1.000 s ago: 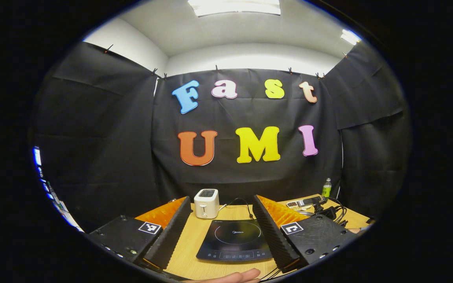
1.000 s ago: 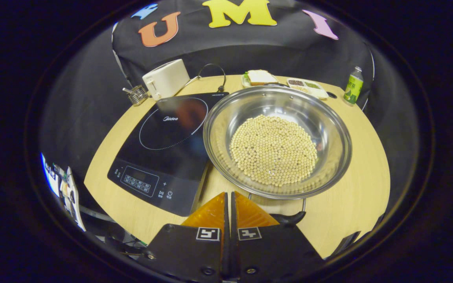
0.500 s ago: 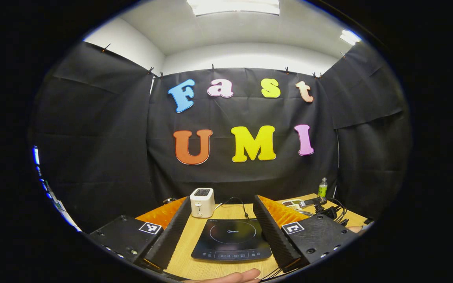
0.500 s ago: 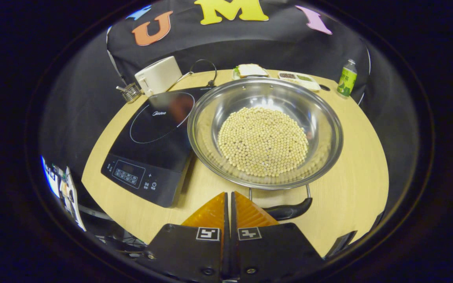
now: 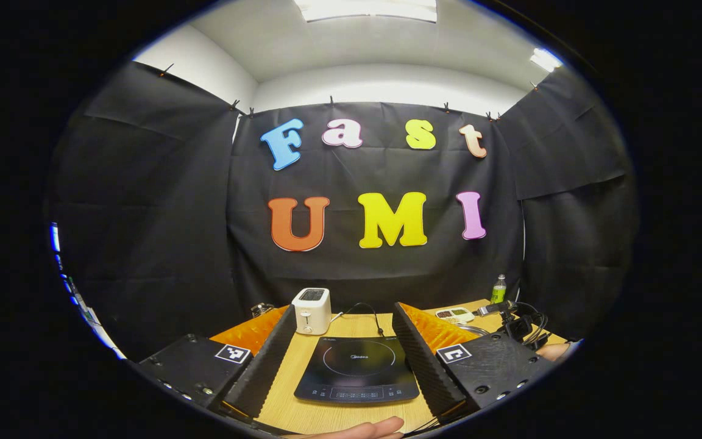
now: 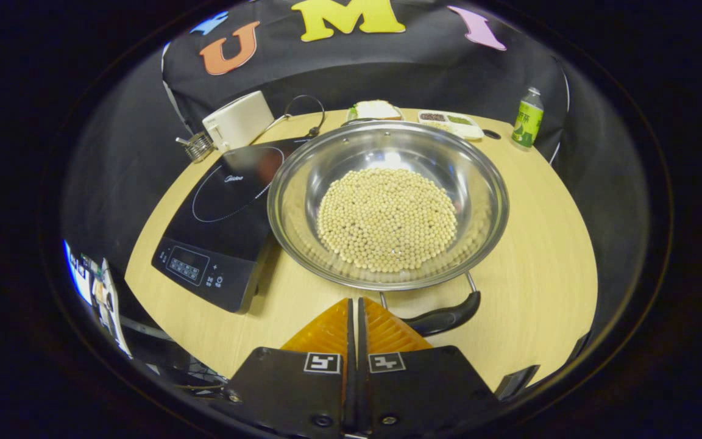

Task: First push the handle of the pot to place it horizontally, then grasp the pot with both hands and set it on the induction cooktop.

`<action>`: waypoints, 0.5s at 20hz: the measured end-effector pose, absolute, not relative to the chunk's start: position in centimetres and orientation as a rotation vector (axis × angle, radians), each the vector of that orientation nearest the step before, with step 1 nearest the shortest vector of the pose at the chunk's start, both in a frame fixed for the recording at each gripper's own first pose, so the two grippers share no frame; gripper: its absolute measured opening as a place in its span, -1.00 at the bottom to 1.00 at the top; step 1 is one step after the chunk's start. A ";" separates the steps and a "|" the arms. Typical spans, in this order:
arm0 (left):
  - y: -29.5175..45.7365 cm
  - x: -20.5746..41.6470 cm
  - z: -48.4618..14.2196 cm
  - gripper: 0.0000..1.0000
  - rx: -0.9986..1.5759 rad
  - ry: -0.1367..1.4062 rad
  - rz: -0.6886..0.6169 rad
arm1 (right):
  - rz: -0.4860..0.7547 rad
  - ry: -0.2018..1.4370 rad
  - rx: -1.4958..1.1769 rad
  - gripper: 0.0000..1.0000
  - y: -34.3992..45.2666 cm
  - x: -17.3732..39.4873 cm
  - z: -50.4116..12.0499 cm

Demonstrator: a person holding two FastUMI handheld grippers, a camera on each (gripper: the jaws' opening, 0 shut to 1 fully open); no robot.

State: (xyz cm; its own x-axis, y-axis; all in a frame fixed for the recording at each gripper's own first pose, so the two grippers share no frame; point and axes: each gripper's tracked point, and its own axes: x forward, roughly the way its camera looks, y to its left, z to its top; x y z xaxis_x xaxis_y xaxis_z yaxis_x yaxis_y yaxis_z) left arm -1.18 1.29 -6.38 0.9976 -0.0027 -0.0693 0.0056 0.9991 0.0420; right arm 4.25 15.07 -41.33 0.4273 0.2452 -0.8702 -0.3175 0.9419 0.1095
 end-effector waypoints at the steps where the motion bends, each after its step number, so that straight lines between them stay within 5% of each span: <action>1: 1.2 -1.2 -6.4 0.89 0.040 0.069 -0.006 | 0.354 1.073 -0.080 -0.92 14.6 4.3 -41.3; 10: 0.8 -0.4 -7.0 0.89 0.043 0.084 -0.009 | 0.371 1.034 -0.123 -0.99 10.7 6.1 -41.3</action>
State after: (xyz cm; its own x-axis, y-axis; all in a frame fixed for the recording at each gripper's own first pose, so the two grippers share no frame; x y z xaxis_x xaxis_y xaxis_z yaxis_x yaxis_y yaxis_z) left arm -0.40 0.80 -6.95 0.9964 -0.0072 -0.0845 0.0108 0.9990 0.0423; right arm 6.10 10.70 -41.31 0.4558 0.2424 -0.8564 -0.3572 0.9311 0.0734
